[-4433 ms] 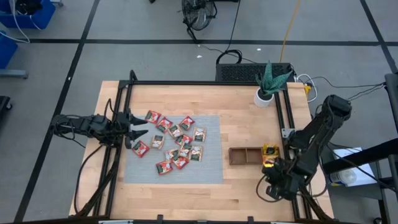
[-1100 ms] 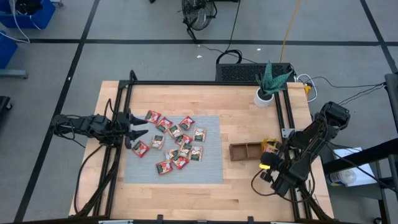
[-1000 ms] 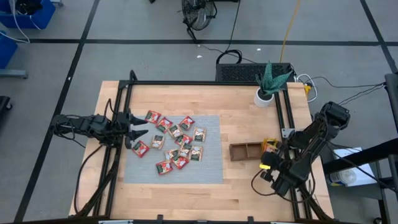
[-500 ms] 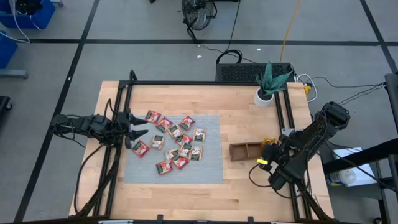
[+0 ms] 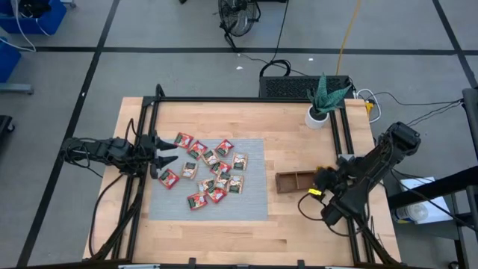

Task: Pick & Place Tea
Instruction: Put the yellow tea bag into the right section of the wooden organizer

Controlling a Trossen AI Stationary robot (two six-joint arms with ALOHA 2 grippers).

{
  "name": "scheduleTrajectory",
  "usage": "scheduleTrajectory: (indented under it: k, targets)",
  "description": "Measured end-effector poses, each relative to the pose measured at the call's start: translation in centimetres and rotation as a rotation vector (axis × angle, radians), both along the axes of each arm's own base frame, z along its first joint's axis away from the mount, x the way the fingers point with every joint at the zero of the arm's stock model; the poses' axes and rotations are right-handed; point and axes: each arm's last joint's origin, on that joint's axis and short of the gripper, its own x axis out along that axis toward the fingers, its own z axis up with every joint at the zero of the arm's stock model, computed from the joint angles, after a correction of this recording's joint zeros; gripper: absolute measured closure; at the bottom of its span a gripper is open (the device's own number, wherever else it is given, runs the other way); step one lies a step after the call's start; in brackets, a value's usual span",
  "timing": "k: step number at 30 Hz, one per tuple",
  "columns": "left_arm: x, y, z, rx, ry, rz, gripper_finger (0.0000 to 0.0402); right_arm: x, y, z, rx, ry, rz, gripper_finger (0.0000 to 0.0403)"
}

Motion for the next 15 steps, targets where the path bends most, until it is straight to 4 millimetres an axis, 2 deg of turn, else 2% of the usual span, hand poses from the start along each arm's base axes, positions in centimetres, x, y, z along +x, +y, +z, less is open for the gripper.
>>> scheduleTrajectory:
  k: [2, 5, 10, 15]
  targets:
    - [0.0, 0.0, 0.0, 0.0, 0.0, 0.0, 0.0178, -0.4, 0.8, 0.3, 0.095, 0.085, -0.024, 0.0403]
    - [0.0, 0.0, 0.0, 0.0, 0.0, 0.0, 0.0178, -1.0, 2.0, 0.4, 0.202, 0.121, -0.054, 0.0403]
    - [0.0, 0.0, 0.0, 0.0, 0.0, 0.0, 0.0178, -1.8, 1.8, -0.3, 0.179, 0.104, -0.085, 0.0403]
    - [0.0, 0.0, 0.0, 0.0, 0.0, 0.0, 0.0179, -2.4, 1.2, -1.8, 0.193, 0.164, -0.127, 0.0403]
